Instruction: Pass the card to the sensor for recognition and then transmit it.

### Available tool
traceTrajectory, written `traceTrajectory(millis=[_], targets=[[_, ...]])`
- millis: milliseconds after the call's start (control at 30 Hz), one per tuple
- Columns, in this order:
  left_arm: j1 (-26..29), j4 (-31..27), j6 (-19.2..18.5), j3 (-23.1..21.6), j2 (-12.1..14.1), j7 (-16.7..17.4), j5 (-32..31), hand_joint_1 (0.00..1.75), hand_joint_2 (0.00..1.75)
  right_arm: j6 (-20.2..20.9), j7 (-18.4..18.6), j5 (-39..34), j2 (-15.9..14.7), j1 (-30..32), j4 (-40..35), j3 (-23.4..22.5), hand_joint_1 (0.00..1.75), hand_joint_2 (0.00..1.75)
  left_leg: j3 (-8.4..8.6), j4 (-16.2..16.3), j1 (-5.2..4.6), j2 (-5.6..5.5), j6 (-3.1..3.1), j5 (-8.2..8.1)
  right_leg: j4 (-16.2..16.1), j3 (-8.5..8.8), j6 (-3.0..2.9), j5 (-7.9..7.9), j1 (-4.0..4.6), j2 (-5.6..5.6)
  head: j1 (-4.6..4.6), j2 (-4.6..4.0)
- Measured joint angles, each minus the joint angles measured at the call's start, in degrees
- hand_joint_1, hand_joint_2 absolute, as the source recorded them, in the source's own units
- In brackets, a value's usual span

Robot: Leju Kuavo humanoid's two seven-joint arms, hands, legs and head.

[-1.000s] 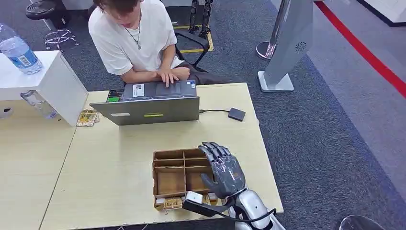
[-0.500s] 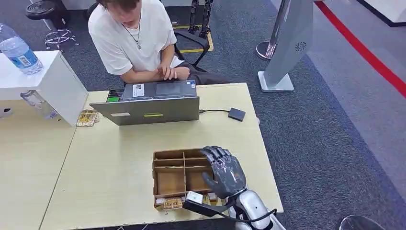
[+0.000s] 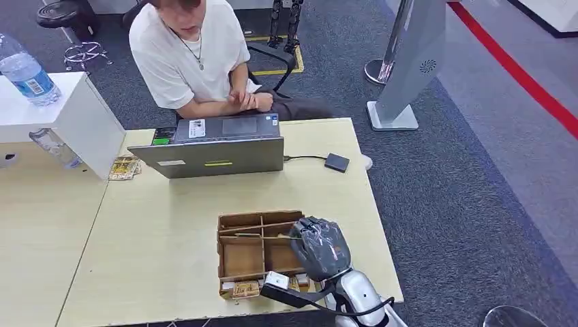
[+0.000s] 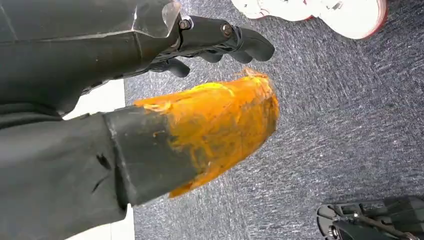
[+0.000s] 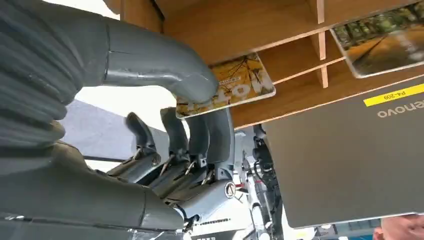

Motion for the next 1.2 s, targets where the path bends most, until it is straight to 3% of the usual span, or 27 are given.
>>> traceTrajectory(millis=[100,467,767,1200], targets=[[0.0,0.0,0.0,0.0,0.0,0.0,-0.1,0.0,0.0,0.0,0.2,0.3,0.0,0.0,0.0,0.0,1.75,1.75,0.0,0.0,0.0,0.0,0.0,0.0,0.0,0.0,0.0,0.0,0.0,0.0,0.0,0.0],[0.0,0.0,0.0,0.1,0.0,0.0,-0.3,0.0,0.0,-2.2,-0.4,1.7,-0.2,0.2,-0.9,0.1,1.75,1.75,0.01,0.0,0.0,0.0,0.0,0.0,0.0,0.0,0.0,0.0,0.0,0.0,0.0,0.0],[0.0,0.0,0.0,0.9,-0.1,0.0,-1.3,0.0,0.0,-2.5,-8.3,2.8,0.6,3.3,-8.5,-3.5,1.75,1.75,0.0,0.0,0.0,0.0,0.0,0.0,0.0,-0.01,0.0,0.0,0.0,0.0,0.0,0.0],[0.0,0.0,0.0,2.0,-0.2,0.0,-2.2,0.0,0.0,-2.5,-15.4,0.1,4.3,5.9,-17.9,-8.6,1.75,1.75,0.0,0.0,0.0,0.0,-0.01,0.01,0.0,0.0,0.0,0.0,0.0,0.01,0.0,0.0]])
